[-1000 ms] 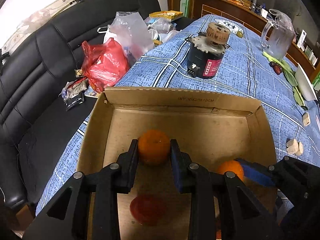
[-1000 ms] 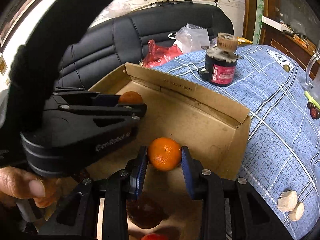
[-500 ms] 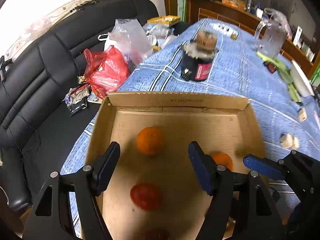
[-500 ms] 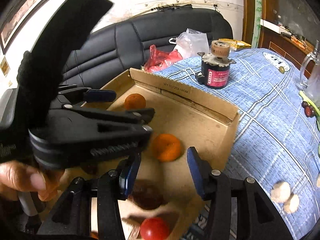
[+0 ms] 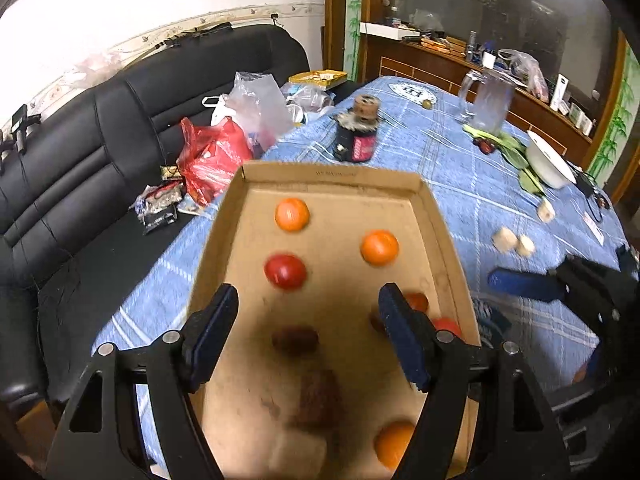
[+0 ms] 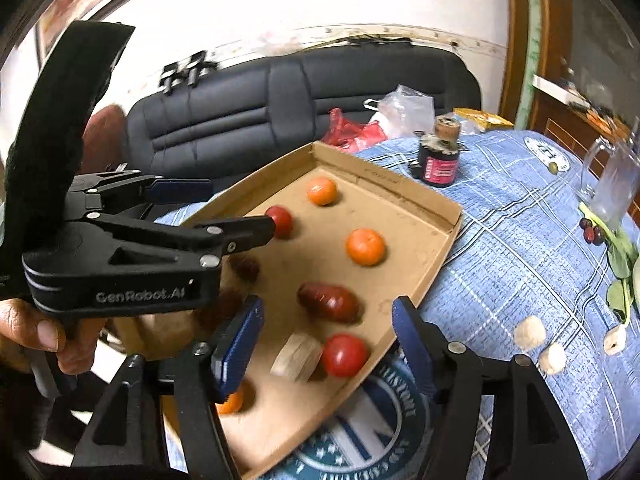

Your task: Organize fruits

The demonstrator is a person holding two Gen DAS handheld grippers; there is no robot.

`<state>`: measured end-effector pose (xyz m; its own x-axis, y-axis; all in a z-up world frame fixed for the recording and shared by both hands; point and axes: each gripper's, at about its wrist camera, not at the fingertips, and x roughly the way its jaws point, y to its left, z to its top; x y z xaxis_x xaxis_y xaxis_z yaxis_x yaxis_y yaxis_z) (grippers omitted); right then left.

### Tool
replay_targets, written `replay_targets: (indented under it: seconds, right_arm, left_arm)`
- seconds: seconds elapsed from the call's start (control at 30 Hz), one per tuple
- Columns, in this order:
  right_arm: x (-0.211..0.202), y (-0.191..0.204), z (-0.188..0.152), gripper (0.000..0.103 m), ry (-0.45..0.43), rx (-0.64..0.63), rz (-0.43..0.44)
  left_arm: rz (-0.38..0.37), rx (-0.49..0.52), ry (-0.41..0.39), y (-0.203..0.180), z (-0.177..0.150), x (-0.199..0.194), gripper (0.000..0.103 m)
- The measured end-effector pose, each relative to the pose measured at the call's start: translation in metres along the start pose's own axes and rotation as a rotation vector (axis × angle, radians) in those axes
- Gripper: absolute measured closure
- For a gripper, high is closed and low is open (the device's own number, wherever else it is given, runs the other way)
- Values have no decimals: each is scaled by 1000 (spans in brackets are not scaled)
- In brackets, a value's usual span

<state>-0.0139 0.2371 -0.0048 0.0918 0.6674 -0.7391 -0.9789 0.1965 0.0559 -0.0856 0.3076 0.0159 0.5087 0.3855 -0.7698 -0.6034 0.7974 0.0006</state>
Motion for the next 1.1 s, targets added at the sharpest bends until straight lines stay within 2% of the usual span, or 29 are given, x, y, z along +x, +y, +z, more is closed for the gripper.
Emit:
replay_targets:
  seconds: [0.13,0.2,0.37,0.47,0.57,0.9,0.97,1.1]
  right_arm:
    - [-6,2,-14,26,18,-32,-25]
    - [-11,-1,-21,24,20,-21,-25]
    - [-24,-4,-35,20,30,-17,-15]
    - [-30,-2,-41,18,54,-39,-12]
    - [-39,5,-47,15,59,-89,9]
    - [-63,49,-64,15,59,-330,82]
    - [-65,57,-67,14,67,-374,84]
    - [-67,68,-70,14,71,-429,68]
  left_arm:
    - [-17,-14,-8,0,-25,-19,29]
    - [-2,-8,-8,-1,-37,-25,23]
    - [64,29,0,-4,-59,-39,23]
    - [68,30,2,-6,-67,-48,23]
    - [83,56,-16,-12,-76,-57,18]
    - [122,63,-43,-15,-91,-81,18]
    - [124,86,-23,-18,-93,-80,18]
    - [132,105,-51,-23,-97,-89,18]
